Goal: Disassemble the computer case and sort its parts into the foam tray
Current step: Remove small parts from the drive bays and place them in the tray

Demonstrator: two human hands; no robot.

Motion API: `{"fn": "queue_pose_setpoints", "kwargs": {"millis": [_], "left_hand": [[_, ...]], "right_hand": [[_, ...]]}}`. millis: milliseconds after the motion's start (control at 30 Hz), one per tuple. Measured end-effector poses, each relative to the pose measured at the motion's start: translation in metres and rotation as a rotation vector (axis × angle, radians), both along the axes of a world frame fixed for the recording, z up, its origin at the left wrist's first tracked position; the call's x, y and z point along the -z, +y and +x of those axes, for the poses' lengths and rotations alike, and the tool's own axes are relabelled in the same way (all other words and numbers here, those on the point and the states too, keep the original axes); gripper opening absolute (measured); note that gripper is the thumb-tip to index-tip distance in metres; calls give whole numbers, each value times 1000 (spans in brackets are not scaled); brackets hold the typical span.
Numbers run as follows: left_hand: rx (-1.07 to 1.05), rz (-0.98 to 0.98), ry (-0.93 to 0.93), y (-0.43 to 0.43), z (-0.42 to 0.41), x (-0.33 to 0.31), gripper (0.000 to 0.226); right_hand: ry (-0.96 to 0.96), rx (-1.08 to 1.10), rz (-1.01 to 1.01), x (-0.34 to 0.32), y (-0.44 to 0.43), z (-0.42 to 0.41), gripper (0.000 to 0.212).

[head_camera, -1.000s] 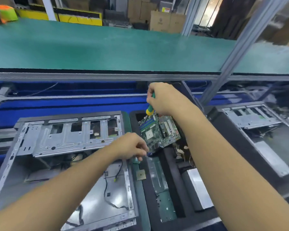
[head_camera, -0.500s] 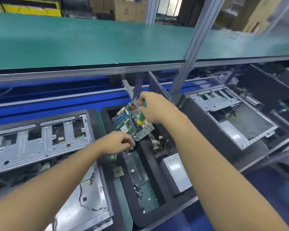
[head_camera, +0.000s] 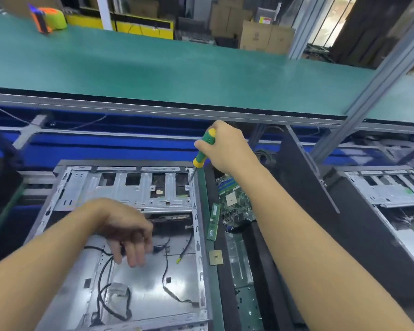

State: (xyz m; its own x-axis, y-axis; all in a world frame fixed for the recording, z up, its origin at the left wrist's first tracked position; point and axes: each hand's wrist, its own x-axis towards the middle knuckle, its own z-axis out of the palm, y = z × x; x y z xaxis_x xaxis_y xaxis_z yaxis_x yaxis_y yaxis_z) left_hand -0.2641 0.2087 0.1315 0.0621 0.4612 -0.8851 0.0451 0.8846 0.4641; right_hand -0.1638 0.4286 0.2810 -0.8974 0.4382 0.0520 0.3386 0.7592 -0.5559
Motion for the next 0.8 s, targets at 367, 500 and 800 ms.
{"fn": "queue_pose_setpoints", "kwargs": {"millis": [367, 500, 800], "left_hand": [[-1527, 672, -425, 32, 47, 80, 65], [-1615, 634, -334, 42, 45, 78, 36], [-1655, 609, -335, 43, 44, 74, 19]], "right_hand": [[-174, -66, 69, 20, -14, -33, 29], [-161, -56, 85, 22, -11, -33, 27], [-161, -61, 96, 26, -5, -32, 29]]}}
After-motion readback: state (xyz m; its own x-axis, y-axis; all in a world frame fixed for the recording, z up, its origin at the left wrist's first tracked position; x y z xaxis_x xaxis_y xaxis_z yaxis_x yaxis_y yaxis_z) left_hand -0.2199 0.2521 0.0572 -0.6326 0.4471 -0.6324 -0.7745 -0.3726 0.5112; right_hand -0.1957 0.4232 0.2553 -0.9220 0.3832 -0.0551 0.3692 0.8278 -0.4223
